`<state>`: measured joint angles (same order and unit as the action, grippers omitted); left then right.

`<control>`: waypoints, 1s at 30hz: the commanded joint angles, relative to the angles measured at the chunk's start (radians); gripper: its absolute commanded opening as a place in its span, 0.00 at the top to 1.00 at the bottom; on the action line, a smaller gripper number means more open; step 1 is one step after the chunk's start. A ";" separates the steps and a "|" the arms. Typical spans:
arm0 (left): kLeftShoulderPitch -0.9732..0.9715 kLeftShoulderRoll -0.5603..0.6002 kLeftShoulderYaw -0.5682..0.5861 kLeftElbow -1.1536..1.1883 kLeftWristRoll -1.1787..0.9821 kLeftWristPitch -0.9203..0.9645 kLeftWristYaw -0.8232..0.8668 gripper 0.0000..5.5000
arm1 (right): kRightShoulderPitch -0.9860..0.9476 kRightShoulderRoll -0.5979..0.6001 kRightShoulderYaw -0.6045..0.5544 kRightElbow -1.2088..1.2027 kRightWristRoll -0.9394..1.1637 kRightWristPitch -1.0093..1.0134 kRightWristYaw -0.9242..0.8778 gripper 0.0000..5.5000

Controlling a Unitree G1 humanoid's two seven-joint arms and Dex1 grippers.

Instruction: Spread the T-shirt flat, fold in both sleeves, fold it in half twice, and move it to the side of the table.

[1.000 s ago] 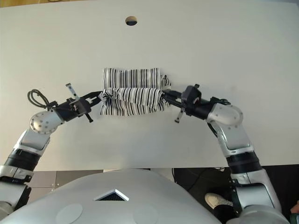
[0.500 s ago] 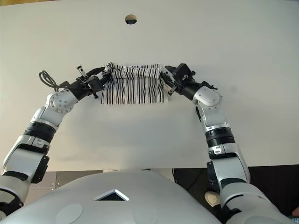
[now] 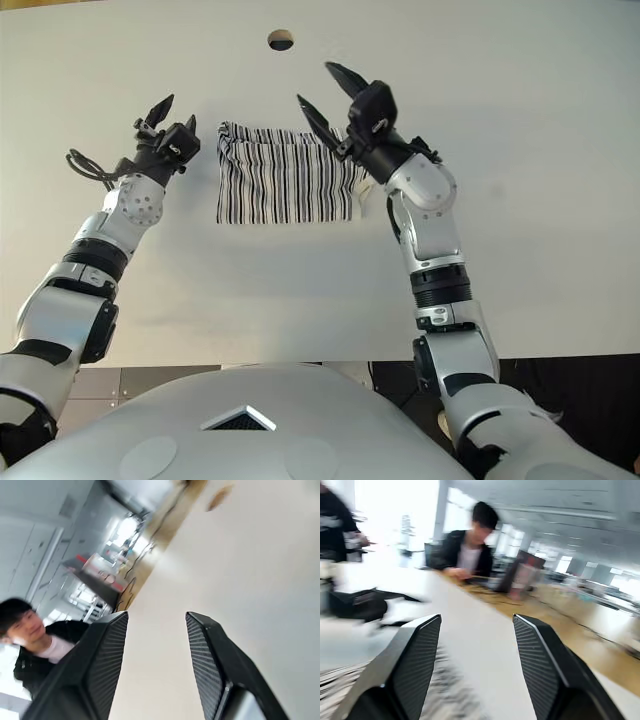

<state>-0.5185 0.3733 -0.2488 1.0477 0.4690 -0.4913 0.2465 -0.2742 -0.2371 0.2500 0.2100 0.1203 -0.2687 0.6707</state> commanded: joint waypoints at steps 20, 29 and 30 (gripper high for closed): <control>0.031 -0.288 0.280 -0.020 -0.310 -0.350 0.084 0.61 | -0.159 -0.371 -0.693 1.098 0.215 0.050 -0.761 0.52; -0.061 -0.411 0.228 -0.045 -0.348 -0.347 -0.055 0.61 | -0.082 -0.368 -0.657 0.788 0.008 -0.368 -0.991 0.52; -0.089 -0.414 0.239 -0.049 -0.364 -0.334 -0.061 0.61 | -0.094 -0.316 -0.588 0.644 -0.087 -0.413 -1.023 0.52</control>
<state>-0.5447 -0.0377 -0.0292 1.0056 0.1298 -0.8550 0.2059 -0.3081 -0.6409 -0.4526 1.0744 0.1812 -0.5921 -0.3073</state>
